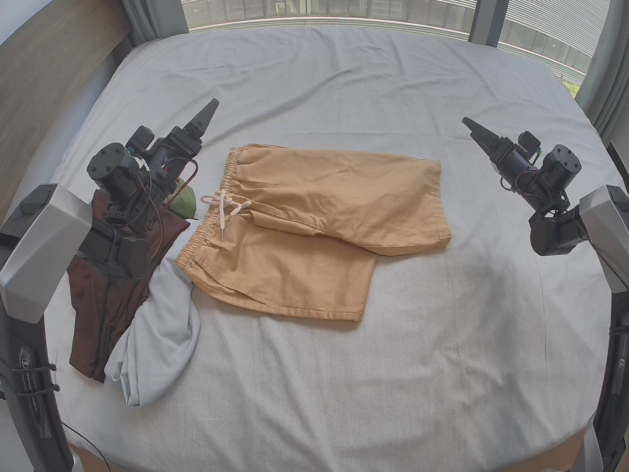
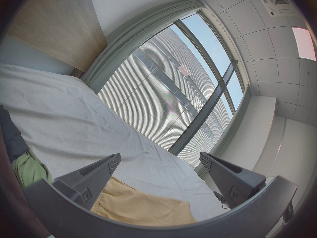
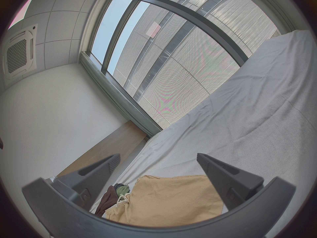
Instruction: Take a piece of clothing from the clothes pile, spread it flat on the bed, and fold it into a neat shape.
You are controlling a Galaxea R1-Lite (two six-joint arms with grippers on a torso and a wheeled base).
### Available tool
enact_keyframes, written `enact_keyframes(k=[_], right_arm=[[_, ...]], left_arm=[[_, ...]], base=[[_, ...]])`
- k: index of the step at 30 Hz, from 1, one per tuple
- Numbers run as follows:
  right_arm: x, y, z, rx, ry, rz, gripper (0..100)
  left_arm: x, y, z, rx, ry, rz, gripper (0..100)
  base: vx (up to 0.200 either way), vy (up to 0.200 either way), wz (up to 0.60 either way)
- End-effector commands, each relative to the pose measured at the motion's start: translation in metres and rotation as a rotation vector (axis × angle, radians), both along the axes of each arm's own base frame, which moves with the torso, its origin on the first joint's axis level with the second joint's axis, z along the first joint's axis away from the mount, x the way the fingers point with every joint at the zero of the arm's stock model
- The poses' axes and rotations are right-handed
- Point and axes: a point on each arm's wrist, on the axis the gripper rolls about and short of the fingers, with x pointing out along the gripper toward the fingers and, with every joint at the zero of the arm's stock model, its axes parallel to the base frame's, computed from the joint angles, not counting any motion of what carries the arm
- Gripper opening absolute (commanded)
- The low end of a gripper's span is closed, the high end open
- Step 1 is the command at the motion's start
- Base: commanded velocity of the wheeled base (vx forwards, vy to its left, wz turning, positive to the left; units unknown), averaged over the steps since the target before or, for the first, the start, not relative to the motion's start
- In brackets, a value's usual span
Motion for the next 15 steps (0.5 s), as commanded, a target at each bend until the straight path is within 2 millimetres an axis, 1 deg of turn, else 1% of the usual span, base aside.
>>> enact_keyframes(k=[1, 3, 5, 7, 8, 10, 12, 15], right_arm=[[-0.006, -0.004, -0.002, -0.001, 0.019, -0.009, 100], [-0.015, -0.003, -0.003, -0.001, 0.038, -0.008, 100], [-0.03, 0.002, -0.004, -0.002, 0.054, 0.002, 100], [-0.05, 0.012, -0.004, -0.014, 0.066, 0.023, 100], [-0.056, 0.018, -0.004, -0.019, 0.069, 0.035, 100], [-0.072, 0.03, -0.004, -0.03, 0.092, 0.059, 100], [-0.091, 0.044, -0.006, -0.047, 0.121, 0.094, 100], [-0.113, 0.064, -0.015, -0.062, 0.174, 0.153, 100]], left_arm=[[-0.002, 0.001, 0.001, -0.003, 0.002, 0.005, 100], [-0.006, 0.001, -0.001, -0.002, 0.011, 0.009, 100], [-0.014, 0.002, 0.002, 0.0, 0.018, 0.006, 100], [-0.027, 0.003, 0.004, 0.004, 0.022, -0.002, 100], [-0.032, 0.003, 0.004, 0.007, 0.027, -0.007, 100], [-0.046, 0.003, 0.005, 0.015, 0.033, -0.018, 100], [-0.066, 0.004, 0.002, 0.036, 0.054, -0.057, 100], [-0.094, 0.01, -0.005, 0.074, 0.107, -0.108, 100]], base=[[0.0, 0.0, 0.0], [0.0, 0.0, 0.0], [0.0, 0.0, 0.0], [0.0, 0.0, 0.0], [0.0, 0.0, 0.0], [0.0, 0.0, 0.0], [0.0, 0.0, 0.0], [0.0, 0.0, 0.0]])
